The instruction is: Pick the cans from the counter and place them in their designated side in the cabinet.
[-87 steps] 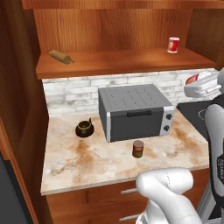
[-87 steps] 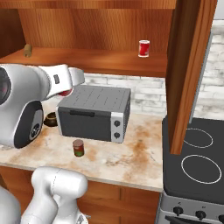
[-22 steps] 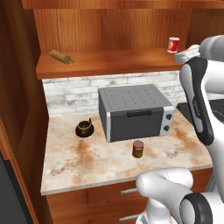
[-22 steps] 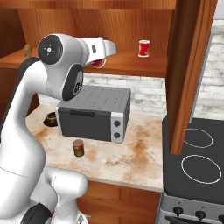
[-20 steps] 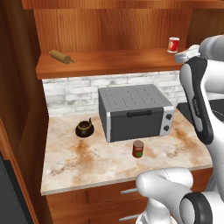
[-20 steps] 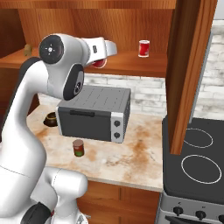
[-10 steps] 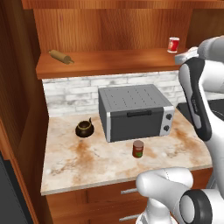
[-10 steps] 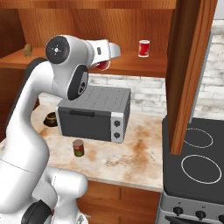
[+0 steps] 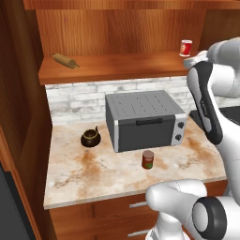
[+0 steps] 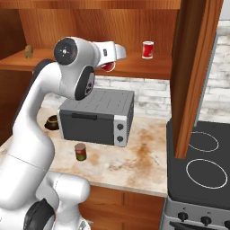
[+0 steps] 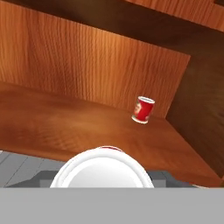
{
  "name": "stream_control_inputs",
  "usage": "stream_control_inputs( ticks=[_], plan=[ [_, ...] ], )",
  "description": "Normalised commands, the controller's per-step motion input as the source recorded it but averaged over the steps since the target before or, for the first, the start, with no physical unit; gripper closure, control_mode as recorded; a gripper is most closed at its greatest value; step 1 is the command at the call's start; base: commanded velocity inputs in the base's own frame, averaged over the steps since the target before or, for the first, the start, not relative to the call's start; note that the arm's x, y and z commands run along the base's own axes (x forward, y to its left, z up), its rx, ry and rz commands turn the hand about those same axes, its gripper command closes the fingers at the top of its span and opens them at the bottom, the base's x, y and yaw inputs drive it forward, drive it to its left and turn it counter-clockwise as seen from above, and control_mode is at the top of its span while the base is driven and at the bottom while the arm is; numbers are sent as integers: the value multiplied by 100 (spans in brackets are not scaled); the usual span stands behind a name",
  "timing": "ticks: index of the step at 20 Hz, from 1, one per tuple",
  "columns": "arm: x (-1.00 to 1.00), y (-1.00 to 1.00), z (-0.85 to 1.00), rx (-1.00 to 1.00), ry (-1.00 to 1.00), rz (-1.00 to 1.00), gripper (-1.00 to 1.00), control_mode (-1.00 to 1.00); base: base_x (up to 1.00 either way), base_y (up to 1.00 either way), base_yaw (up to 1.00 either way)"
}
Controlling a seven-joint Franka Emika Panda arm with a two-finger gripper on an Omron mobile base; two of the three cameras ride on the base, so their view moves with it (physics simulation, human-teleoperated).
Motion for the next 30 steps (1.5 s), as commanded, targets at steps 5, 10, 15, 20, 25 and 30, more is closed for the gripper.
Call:
stream_control_inputs(
  ticks=[5,10,15,20,25,30],
  plan=[
    [19,-12,0,0,6,0,100,-100,0,0,0],
    [16,-10,0,0,8,0,100,-100,0,0,0],
    [14,-4,-5,1,2,0,100,-100,0,0,0],
    [15,0,-13,1,0,0,100,-100,0,0,0],
    [18,0,-12,0,0,0,100,-100,0,0,0],
    [20,-2,-9,0,0,0,100,-100,0,0,0]
  ],
)
